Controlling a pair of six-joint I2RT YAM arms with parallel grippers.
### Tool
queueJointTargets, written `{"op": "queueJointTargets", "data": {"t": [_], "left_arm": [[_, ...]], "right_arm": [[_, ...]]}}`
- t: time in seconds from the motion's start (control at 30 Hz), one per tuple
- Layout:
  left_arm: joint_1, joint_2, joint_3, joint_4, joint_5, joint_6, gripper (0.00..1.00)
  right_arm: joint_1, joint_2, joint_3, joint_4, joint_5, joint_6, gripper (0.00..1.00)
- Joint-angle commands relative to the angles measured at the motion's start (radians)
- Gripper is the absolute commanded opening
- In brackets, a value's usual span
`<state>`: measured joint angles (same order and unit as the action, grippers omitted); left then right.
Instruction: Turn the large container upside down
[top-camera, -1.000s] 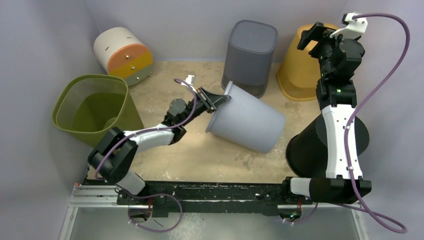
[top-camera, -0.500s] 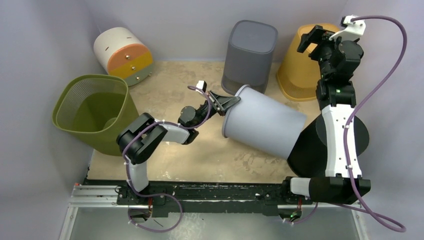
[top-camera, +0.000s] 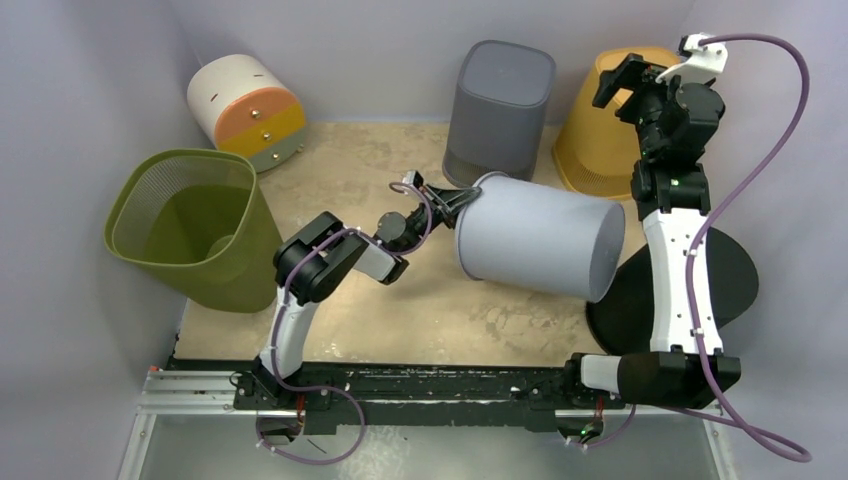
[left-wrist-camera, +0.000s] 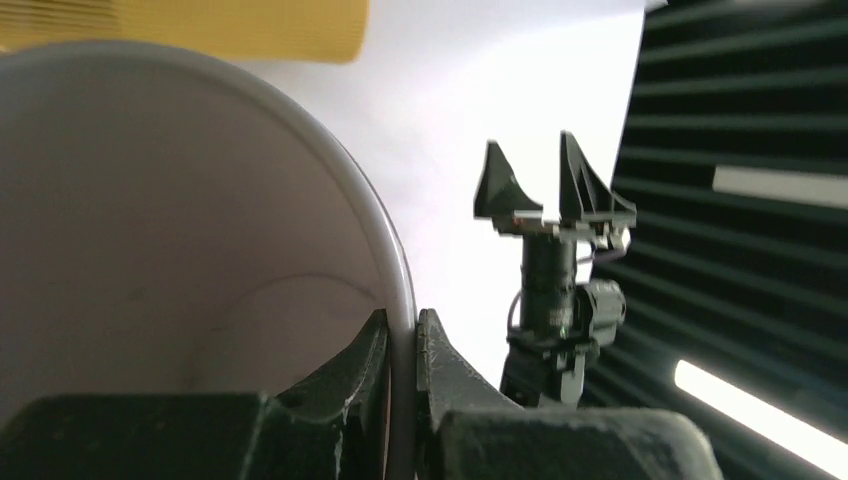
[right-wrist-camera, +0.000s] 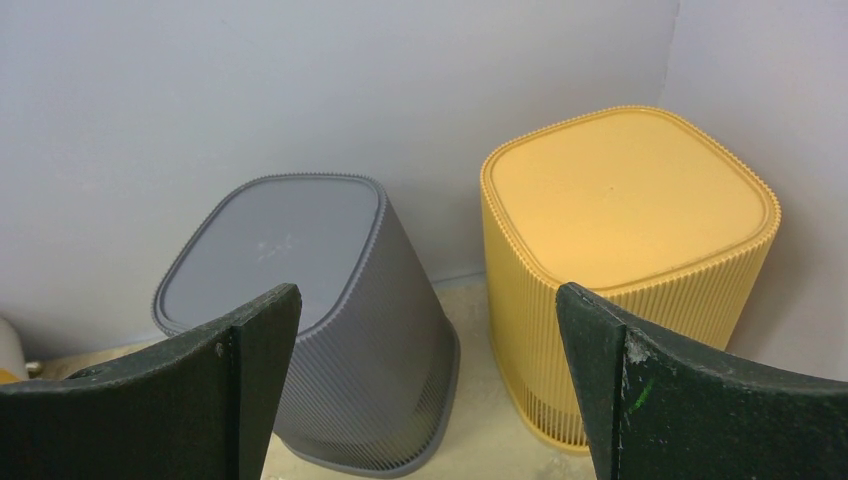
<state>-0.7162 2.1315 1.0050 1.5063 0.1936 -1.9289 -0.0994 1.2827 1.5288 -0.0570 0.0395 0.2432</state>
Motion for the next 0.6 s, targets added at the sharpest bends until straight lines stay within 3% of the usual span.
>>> {"op": "queueJointTargets", "data": {"t": [0.0,0.37,0.57], "left_arm": [[0.056,0.069,-0.065,0.221,-0.006,-0.061,0.00],[0.227,0.130,-0.186,0.217,0.106,0.035,0.00],[0.260,0.169,-0.172,0.216,0.153,0.059,0.24]], "right_arm": [[-0.005,-0.025,-0.011,0.063,-0.027,0.007,1.00],[-0.005,-0.024,-0.045,0.078,-0.055,0.019,1.00],[-0.005,-0.021,-0.047,0.075,-0.054,0.012,1.00]]}}
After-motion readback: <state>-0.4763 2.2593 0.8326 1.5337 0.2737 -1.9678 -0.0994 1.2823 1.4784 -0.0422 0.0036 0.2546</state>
